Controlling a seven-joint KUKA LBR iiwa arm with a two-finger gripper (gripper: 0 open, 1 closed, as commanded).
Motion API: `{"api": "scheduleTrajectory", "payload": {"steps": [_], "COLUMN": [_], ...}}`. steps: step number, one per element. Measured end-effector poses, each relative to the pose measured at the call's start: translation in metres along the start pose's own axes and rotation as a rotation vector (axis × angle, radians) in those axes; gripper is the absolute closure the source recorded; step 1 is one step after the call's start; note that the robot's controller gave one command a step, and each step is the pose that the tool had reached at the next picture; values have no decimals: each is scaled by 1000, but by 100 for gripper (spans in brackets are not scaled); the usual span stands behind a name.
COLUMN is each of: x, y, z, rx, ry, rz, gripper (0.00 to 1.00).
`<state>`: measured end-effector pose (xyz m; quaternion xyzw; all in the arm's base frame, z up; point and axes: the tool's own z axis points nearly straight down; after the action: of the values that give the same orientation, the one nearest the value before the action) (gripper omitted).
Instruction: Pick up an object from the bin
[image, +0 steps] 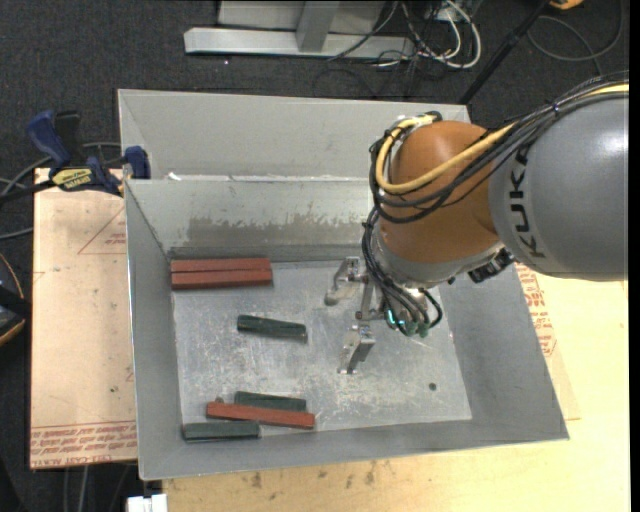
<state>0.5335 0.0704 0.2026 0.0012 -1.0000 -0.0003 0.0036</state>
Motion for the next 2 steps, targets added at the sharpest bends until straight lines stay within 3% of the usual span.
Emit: {"api": "scheduleTrajectory", "payload": {"steps": [1, 2], "x": [-2, -9], "y": [0, 27], "z": [-4, 31], "rx": [0, 0], "ry": [-7, -18], "rz": [2, 12], "gripper": [0, 0]}}
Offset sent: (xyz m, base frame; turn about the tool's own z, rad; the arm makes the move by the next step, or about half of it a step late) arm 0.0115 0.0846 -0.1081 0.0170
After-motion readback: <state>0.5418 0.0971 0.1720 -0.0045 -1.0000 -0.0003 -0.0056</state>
